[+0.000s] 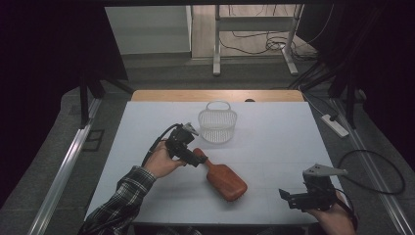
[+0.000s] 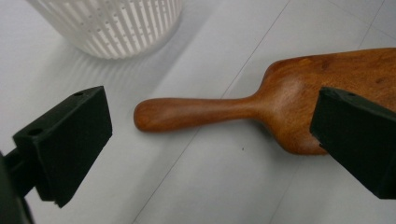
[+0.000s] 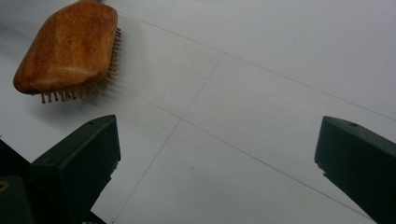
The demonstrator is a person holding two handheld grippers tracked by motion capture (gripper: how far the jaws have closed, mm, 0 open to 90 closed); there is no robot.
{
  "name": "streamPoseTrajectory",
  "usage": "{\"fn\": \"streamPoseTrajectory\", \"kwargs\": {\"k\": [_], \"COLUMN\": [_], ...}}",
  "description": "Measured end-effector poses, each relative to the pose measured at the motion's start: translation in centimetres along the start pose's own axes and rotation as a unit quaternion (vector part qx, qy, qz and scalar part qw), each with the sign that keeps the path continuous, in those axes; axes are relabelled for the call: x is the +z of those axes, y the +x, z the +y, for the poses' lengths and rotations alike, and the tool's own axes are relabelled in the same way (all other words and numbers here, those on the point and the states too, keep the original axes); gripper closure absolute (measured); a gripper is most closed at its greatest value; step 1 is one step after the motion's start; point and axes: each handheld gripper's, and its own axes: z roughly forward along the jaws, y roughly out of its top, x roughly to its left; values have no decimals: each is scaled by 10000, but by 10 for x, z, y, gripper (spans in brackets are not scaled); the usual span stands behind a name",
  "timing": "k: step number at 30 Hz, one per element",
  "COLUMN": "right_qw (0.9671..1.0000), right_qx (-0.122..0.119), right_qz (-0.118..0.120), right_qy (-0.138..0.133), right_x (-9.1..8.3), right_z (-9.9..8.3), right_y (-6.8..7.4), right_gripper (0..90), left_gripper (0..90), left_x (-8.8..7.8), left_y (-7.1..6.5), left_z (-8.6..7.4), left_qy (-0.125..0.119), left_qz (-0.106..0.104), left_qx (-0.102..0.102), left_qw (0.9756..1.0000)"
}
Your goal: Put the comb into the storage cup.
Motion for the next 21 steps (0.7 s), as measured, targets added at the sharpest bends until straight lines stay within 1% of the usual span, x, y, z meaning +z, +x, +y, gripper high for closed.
{"fn": "streamPoseTrajectory", "kwargs": {"k": [5,10,12,16,21], "right_qw": [10000,10000,10000,10000,10000], "right_qx": [-5,-4,-2,-7,-12], "right_qz": [0,-6,-11,-13,-15], "right_qy": [2,12,15,19,20], "right_x": [0,0,0,0,0], "right_z": [0,0,0,0,0], "right_y": [0,0,0,0,0], "right_gripper": [7,8,9,11,12], "left_gripper": [2,32,81,276,476], "left_x": [7,13,14,16,18], "left_y": [1,1,0,0,0], "left_z": [6,12,15,19,22], "left_qy": [5,30,60,59,137], "left_qz": [-82,-65,-57,-85,-113], "left_qx": [20,64,86,114,135], "left_qw": [10000,10000,9999,9999,9998]}}
